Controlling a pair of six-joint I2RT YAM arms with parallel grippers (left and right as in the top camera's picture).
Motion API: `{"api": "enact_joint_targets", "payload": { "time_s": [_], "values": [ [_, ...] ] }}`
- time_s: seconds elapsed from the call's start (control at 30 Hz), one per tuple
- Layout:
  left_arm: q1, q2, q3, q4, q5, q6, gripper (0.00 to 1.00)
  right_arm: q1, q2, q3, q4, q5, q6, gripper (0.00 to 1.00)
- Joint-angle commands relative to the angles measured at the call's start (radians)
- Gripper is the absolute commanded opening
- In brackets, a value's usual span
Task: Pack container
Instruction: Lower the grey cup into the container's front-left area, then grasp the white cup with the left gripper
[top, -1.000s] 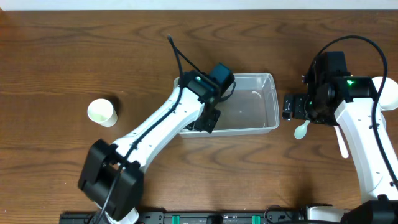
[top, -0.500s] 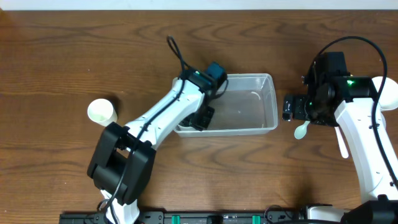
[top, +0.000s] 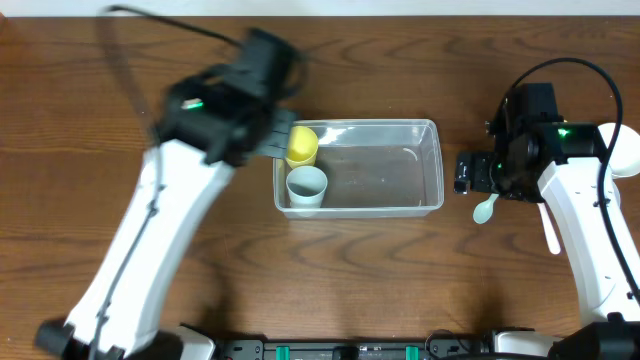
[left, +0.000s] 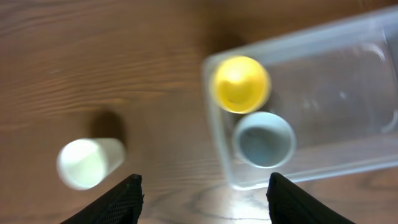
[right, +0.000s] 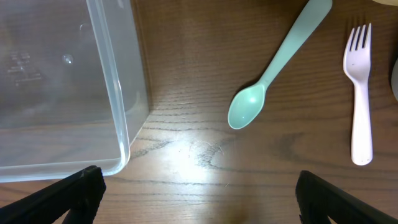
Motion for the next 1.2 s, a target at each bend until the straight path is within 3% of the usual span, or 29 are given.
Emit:
{"api": "enact_joint_targets", "payload": {
  "time_s": [0.0, 0.3, 0.67, 0.9, 1.0, 1.1, 1.17],
  "values": [
    [0.104, -0.004, -0.001, -0.014, -0.031, 0.008, 0.65, -0.011, 0.001, -0.001, 0.005, 0.006, -0.014, 0.99],
    [0.369, 0.061, -0.100, -0.004, -0.023, -0.069, 0.65, -0.011, 0.001, -0.001, 0.010, 0.006, -0.014, 0.99],
    [0.492, 0.268, -0.335, 0.147, 0.087, -0.071, 0.65, -0.011, 0.001, -0.001, 0.008, 0.006, -0.014, 0.99],
    [0.519, 0.386, -0.353, 0.161, 0.087, -0.071, 0.64, -0.011, 0.001, -0.001, 0.008, 0.006, -0.014, 0.99],
    [0.520, 0.401, -0.353, 0.161, 0.087, -0.071, 0.48, -0.011, 0.001, -0.001, 0.008, 0.006, -0.014, 0.99],
    [0.520, 0.401, -0.353, 0.161, 0.086, -0.071, 0.24, -0.011, 0.001, -0.001, 0.008, 0.006, -0.014, 0.99],
    [0.520, 0.401, -0.353, 0.160, 0.086, -0.071, 0.18, -0.011, 0.001, -0.001, 0.006, 0.006, -0.014, 0.99]
  ]
}}
